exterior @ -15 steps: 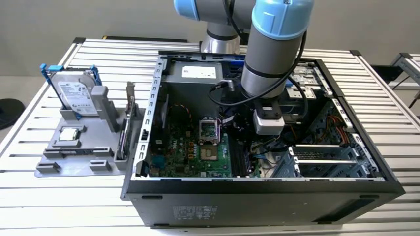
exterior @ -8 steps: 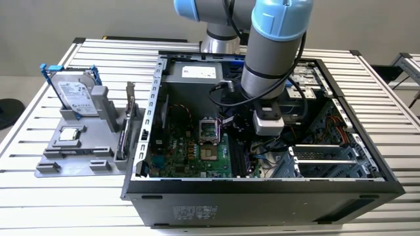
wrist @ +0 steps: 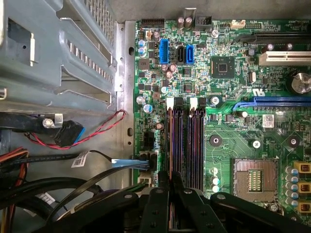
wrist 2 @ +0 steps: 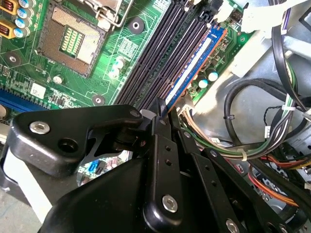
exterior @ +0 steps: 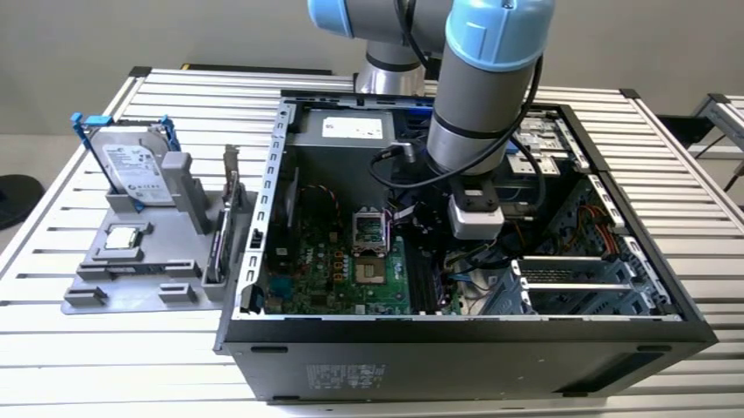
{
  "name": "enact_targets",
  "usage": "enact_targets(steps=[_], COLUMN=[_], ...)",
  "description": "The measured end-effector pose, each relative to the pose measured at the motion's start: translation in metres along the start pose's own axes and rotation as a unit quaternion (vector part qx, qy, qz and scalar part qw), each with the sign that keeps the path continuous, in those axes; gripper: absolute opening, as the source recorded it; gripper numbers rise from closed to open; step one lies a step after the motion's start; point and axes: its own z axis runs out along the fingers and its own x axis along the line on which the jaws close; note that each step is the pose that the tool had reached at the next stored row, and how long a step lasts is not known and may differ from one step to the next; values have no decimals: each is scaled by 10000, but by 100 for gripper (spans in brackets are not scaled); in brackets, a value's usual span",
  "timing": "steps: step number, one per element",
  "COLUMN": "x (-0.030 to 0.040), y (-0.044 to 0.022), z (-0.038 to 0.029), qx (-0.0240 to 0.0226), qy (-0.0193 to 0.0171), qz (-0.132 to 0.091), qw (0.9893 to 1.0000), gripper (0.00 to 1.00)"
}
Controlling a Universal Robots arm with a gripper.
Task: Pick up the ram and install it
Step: 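Insert the ram into the slot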
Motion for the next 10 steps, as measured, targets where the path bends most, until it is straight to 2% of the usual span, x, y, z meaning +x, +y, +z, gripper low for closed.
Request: enact_targets(steps=[10], x=[0], y=[0], z=[0], qx=[-5], qy=[0], qz=[0], qw=[10000], gripper=[0])
